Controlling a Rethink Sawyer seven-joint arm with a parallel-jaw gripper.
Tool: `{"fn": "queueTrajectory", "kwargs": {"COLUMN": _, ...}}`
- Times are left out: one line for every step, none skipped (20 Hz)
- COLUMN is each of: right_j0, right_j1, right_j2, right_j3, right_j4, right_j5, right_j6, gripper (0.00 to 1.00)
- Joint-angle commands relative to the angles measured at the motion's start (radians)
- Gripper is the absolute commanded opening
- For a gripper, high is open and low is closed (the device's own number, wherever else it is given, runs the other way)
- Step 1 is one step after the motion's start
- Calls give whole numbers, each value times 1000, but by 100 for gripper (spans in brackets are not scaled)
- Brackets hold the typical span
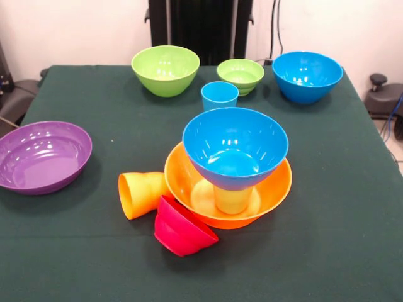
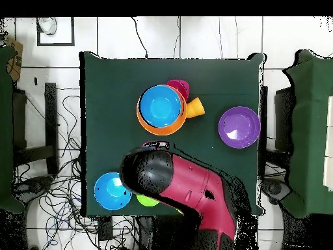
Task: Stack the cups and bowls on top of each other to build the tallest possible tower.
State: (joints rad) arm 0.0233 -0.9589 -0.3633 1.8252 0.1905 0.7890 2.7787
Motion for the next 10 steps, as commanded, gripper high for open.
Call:
{"fn": "queueTrajectory", "kwargs": {"right_j0": -41, "right_j1": 24, "right_j2": 107, "right_j3": 136, "right_j4": -99, "right_j5": -109, "right_j6": -145, "gripper": 100}}
{"fn": "queueTrajectory", "kwargs": {"right_j0": -38, "right_j1": 25, "right_j2": 108, "right_j3": 136, "right_j4": -101, "right_j5": -109, "right_j6": -136, "gripper": 100}}
{"fn": "queueTrajectory", "kwargs": {"right_j0": -38, "right_j1": 23, "right_j2": 109, "right_j3": 135, "right_j4": -105, "right_j5": -107, "right_j6": -130, "gripper": 100}}
{"fn": "queueTrajectory", "kwargs": {"right_j0": -43, "right_j1": 23, "right_j2": 111, "right_j3": 138, "right_j4": -108, "right_j5": -110, "right_j6": -127, "gripper": 100}}
{"fn": "queueTrajectory", "kwargs": {"right_j0": -46, "right_j1": 23, "right_j2": 115, "right_j3": 141, "right_j4": -110, "right_j5": -115, "right_j6": -124, "gripper": 100}}
{"fn": "queueTrajectory", "kwargs": {"right_j0": -48, "right_j1": 24, "right_j2": 117, "right_j3": 151, "right_j4": -114, "right_j5": -127, "right_j6": -119, "gripper": 100}}
{"fn": "queueTrajectory", "kwargs": {"right_j0": -49, "right_j1": 23, "right_j2": 118, "right_j3": 158, "right_j4": -117, "right_j5": -136, "right_j6": -116, "gripper": 100}}
{"fn": "queueTrajectory", "kwargs": {"right_j0": -53, "right_j1": 24, "right_j2": 118, "right_j3": 173, "right_j4": -123, "right_j5": -157, "right_j6": -114, "gripper": 100}}
{"fn": "queueTrajectory", "kwargs": {"right_j0": -58, "right_j1": 24, "right_j2": 122, "right_j3": 185, "right_j4": -125, "right_j5": -176, "right_j6": -116, "gripper": 100}}
{"fn": "queueTrajectory", "kwargs": {"right_j0": -71, "right_j1": 28, "right_j2": 134, "right_j3": 210, "right_j4": -122, "right_j5": -213, "right_j6": -121, "gripper": 100}}
